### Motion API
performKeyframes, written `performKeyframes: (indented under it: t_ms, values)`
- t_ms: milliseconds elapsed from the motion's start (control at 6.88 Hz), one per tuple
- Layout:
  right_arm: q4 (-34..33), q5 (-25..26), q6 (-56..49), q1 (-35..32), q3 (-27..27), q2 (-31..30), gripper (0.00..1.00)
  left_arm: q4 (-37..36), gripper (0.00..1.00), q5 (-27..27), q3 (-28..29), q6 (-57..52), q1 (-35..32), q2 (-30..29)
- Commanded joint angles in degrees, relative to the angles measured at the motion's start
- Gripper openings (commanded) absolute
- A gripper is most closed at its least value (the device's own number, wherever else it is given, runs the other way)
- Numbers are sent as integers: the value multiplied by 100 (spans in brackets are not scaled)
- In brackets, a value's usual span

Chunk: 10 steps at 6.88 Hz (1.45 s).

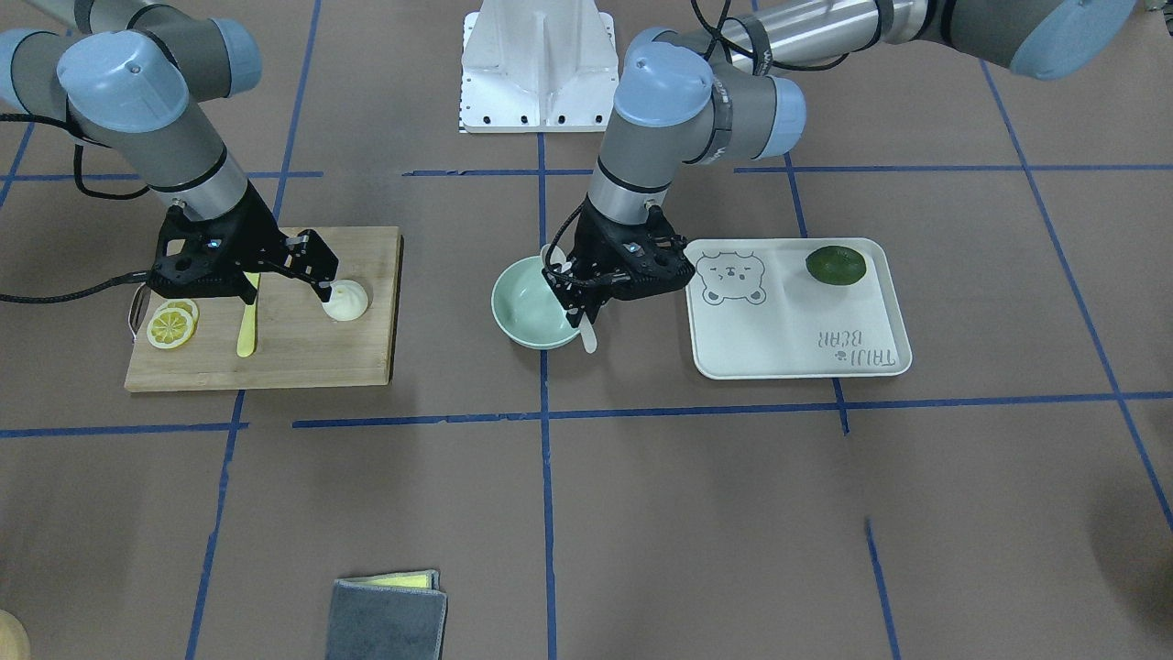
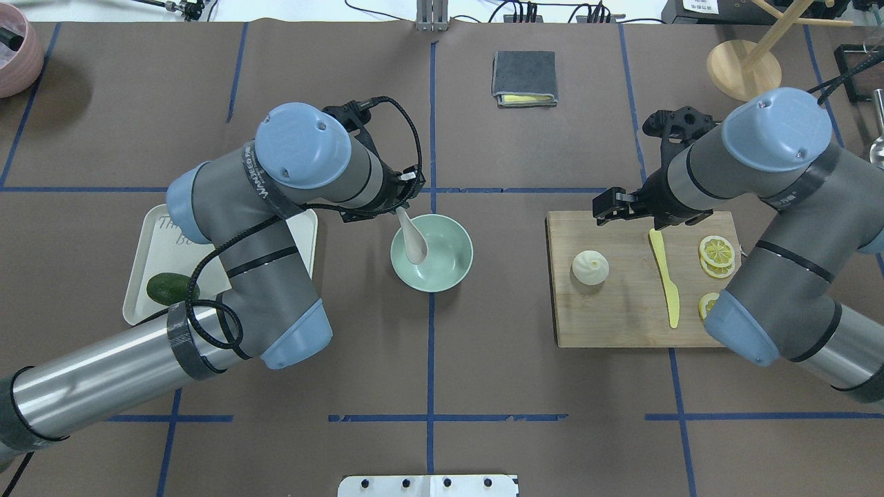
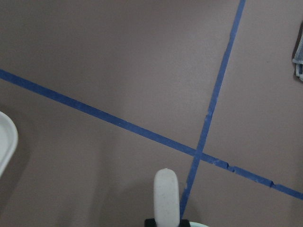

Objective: Put spoon and bun in bowl

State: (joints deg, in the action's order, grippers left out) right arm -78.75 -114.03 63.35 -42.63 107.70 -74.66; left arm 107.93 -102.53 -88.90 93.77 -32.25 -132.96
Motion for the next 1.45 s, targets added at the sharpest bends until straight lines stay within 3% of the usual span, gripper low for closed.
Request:
performKeyframes:
  t_ms: [0, 145, 291, 436, 873, 1018, 1164, 1309]
  values:
    - [0, 48, 10, 167, -39, 4, 100, 62, 0, 5, 92, 19, 69, -72]
    - [0, 48, 19, 203, -56, 13, 100, 62, 0, 5, 110, -7, 69, -142]
    - [0, 74, 28, 290, -65, 56, 100, 62, 55, 5, 119, -25, 69, -143]
    - [-9, 291, 37, 404, -178, 161, 100, 44, 100, 14, 101, -34, 69, -143]
    - [-9, 496, 37, 660, -513, 250, 100, -61, 100, -21, -126, -42, -97, -108]
    - [-9, 496, 46, 669, -531, 250, 89, -227, 100, -30, -249, -43, -193, -99]
    - [-9, 496, 46, 669, -540, 250, 39, -350, 100, -30, -363, -51, -273, -81]
    - [-17, 496, 28, 695, -548, 250, 8, -369, 100, -30, -365, -51, -300, -72]
